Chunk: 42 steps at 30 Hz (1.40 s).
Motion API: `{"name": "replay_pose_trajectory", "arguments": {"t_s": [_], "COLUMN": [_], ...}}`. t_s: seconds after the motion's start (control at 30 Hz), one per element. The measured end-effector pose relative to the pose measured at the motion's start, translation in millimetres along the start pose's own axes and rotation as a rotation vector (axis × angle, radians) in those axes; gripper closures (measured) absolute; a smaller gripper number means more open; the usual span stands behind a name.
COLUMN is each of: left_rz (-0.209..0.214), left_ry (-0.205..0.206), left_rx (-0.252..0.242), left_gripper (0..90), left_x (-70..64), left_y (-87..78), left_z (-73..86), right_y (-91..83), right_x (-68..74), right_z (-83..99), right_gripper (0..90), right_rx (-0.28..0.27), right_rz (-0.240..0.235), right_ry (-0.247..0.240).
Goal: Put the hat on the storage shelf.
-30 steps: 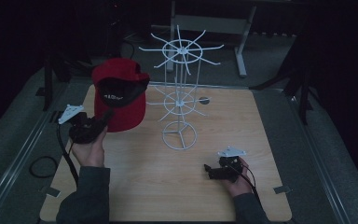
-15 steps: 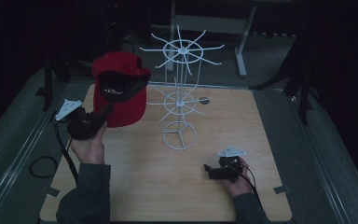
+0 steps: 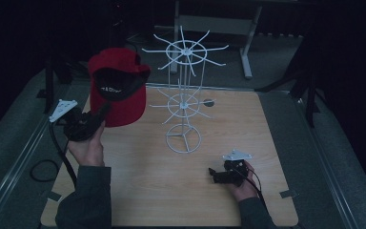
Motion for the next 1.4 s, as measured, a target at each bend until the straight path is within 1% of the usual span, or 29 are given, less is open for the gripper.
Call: {"name": "replay_pose_trajectory", "arguments": {"t_s": [0.17,0.6,0.8,1.03,1.17,1.27,1.4], "left_rz": [0.006,0.021,0.029,0.030,0.029,0.033,0.041], "left_ry": [0.008,0.011,0.021,0.026,0.027,0.020,0.025], "left_rx": [-0.027,-0.061,-0.090,-0.107,-0.110,-0.129,-0.145], "left_gripper": [84.8,84.8,84.8,84.8,84.8,84.8,84.8], "left_x": [-3.8,-7.8,-12.8,-14.0,-13.7,-14.7,-18.2], "left_y": [-3.7,-9.5,-15.4,-13.6,-12.3,-11.6,-13.4], "left_z": [-9.5,-20.0,-29.7,-38.9,-40.4,-44.7,-47.8], "right_y": [0.0,0.0,0.0,-0.1,-0.1,-0.1,-0.1], "right_x": [0.1,0.1,0.1,0.2,0.2,0.2,0.2], "right_z": [0.0,0.0,0.0,0.1,0.2,0.2,0.2], "right_gripper": [12.1,12.1,12.1,12.1,12.1,12.1,12.1], "right_rx": [0.001,0.000,0.001,0.001,0.002,0.002,0.002], "right_rz": [0.000,0.000,0.000,-0.001,-0.001,-0.002,-0.001], "right_ry": [0.002,0.002,0.002,0.002,0.002,0.002,0.002]}}
Point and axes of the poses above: each handheld gripper's, and its own axes: y roughly forward along the jaws, z roughly out of its underside, x roughly to its left, the point moved 8 cm from there along y, roughly forward along the jaws, and after that the axes turned 4 degrees about y, right-handed, at the moved point
